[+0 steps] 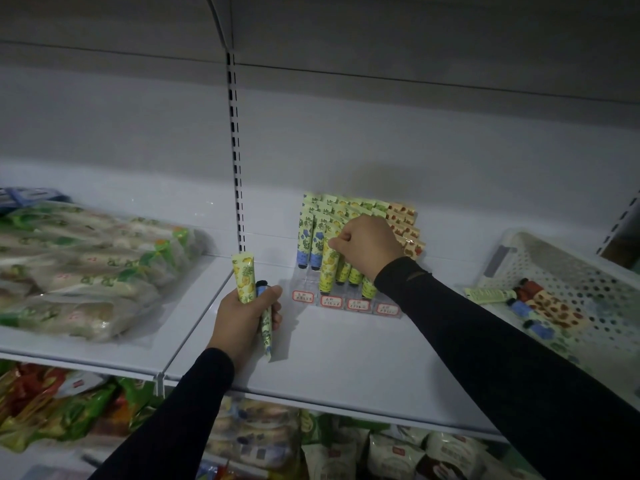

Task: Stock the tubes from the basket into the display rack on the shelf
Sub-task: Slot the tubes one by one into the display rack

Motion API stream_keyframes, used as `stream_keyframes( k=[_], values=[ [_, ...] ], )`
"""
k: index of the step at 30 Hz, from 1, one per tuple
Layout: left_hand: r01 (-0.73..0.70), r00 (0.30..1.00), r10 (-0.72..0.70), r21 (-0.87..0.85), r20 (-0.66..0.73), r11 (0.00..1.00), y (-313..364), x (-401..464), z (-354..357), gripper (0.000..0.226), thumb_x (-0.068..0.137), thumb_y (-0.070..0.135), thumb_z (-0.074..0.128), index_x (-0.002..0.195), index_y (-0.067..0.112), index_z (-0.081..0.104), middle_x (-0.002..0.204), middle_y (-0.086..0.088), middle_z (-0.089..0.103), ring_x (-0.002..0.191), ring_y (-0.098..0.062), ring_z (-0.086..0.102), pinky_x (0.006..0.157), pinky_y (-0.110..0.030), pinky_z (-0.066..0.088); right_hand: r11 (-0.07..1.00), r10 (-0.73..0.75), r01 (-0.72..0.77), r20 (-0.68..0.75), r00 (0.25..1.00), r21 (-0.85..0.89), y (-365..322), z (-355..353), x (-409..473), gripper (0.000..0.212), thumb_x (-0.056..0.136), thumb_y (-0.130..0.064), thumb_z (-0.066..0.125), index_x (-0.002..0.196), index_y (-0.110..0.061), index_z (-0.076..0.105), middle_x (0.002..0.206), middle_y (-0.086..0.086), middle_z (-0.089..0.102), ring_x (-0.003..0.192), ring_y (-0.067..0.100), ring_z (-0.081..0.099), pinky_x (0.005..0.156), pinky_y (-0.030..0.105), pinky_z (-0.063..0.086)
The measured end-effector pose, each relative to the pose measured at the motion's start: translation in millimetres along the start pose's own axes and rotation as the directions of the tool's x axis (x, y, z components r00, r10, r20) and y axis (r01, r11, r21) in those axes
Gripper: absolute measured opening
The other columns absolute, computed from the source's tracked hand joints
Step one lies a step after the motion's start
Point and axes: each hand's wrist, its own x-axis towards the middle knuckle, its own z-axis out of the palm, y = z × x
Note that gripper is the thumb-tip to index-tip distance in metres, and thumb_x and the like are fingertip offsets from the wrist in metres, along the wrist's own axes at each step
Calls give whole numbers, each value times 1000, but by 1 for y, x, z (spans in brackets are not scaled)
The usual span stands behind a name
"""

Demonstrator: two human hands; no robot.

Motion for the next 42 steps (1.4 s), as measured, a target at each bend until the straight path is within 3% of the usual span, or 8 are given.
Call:
stream_keyframes(
  k=[8, 11, 18, 24, 28, 31, 34, 42],
  values=[
    [0, 1000, 0, -5, -3, 1000, 2, -2, 1, 12, 90, 6, 69, 84, 5, 58, 65, -13, 58, 50, -22, 53, 48, -29, 48, 996, -13, 12, 8, 1000, 90, 1, -2, -9, 47, 93, -32, 61, 54, -10, 47, 52, 10, 46, 62, 32, 66, 78, 33, 54],
    [2, 1000, -2, -6, 0, 1000, 2, -2, 1, 11, 90, 7, 69, 85, 5, 59, 66, -14, 58, 51, -22, 53, 48, -29, 48, 995, -15, 18, -32, 999, 96, 2, -6, -11, 53, 94, -33, 60, 50, -11, 41, 48, 5, 40, 46, 25, 48, 80, 30, 51],
    [69, 997, -68, -71, 23, 995, 3, 1, -3, 13, 94, 15, 64, 99, 4, 62, 72, -13, 60, 57, -23, 58, 52, -29, 50, 983, -53, 78, -149, 987, 167, 2, -12, -25, 46, 95, -38, 57, 70, -2, 67, 63, 13, 66, 64, 26, 63, 68, 24, 49],
    [55, 987, -43, -75, 154, 996, 21, -8, 18, 5, 89, 11, 69, 92, 9, 66, 69, -4, 63, 63, -19, 63, 68, -33, 54, 953, -122, 85, 110, 986, 290, -8, -13, -51, 37, 91, -46, 61, 86, -12, 73, 80, 4, 71, 73, 17, 66, 74, 35, 56],
    [58, 991, -38, -153, 131, 986, 36, -13, 40, 8, 92, 14, 66, 85, 10, 65, 75, -7, 70, 69, -17, 68, 66, -29, 57, 944, -132, -1, 380, 916, 331, -10, -8, -69, 45, 80, -58, 67, 105, -20, 70, 100, -6, 71, 86, 3, 66, 76, 23, 54],
    [54, 995, -36, -196, 93, 979, 38, -15, 49, 10, 91, 21, 68, 87, 12, 66, 86, -11, 74, 82, -19, 72, 79, -35, 58, 971, -174, 79, 440, 881, 227, -3, -2, -74, 30, 81, -49, 72, 90, -21, 69, 86, -9, 70, 72, 0, 62, 64, 19, 48],
    [52, 996, -39, -163, 83, 985, 38, -17, 52, 15, 94, 28, 65, 93, 13, 67, 96, -10, 76, 87, -21, 72, 85, -37, 57, 964, -149, 37, 421, 895, 263, 6, -5, -76, 28, 89, -34, 68, 76, -9, 63, 77, 4, 72, 73, 17, 71, 66, 37, 58],
    [70, 996, -76, 116, 48, 991, 30, -21, 35, 28, 94, 37, 64, 87, 10, 63, 64, -5, 55, 52, -15, 45, 47, -23, 39, 930, -90, 6, 213, 973, 367, 21, -29, -67, 35, 91, -31, 67, 68, -5, 61, 57, -4, 56, 45, -3, 48, 50, 14, 38]
  ],
)
